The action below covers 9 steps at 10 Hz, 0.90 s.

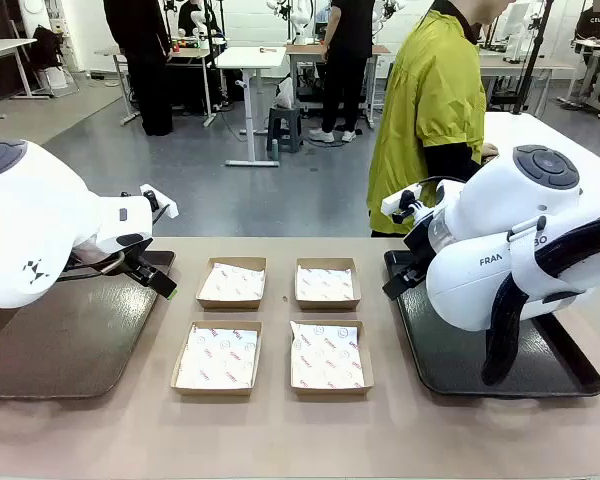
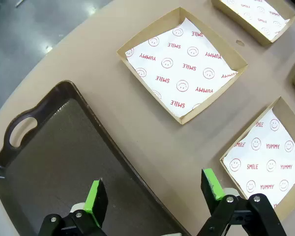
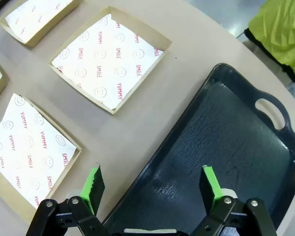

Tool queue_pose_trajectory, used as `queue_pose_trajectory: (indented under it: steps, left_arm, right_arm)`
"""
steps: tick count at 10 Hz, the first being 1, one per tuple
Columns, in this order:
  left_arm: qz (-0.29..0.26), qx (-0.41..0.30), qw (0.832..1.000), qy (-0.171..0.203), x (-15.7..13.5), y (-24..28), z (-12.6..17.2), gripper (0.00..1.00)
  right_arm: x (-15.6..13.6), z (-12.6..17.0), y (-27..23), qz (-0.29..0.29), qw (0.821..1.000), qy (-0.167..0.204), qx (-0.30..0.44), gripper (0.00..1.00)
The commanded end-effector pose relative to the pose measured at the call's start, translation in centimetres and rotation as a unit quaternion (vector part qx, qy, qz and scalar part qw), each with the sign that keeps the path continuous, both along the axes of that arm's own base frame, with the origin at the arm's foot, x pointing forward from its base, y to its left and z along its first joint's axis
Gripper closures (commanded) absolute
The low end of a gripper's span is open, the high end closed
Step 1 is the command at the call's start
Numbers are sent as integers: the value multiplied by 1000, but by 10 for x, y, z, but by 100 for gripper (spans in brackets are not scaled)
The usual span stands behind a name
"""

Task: Individually package the donuts and arrange them on the tray.
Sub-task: Pick up one Paper togo box.

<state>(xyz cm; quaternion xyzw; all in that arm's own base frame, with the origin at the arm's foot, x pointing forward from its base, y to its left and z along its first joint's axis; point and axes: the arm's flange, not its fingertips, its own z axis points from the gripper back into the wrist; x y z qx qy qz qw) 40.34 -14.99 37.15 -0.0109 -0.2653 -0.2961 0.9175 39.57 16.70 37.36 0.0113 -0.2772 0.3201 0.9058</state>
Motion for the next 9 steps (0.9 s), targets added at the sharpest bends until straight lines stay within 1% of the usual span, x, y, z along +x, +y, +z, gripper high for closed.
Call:
queue_pose_trajectory:
  steps: [1,9]
  left_arm:
    - [0,0,1000,0,0,0,0,0]
    - [0,0,1000,0,0,0,0,0]
  right_arm:
    - [0,0,0,0,1000,0,0,0]
    - [0,0,0,0,1000,0,0,0]
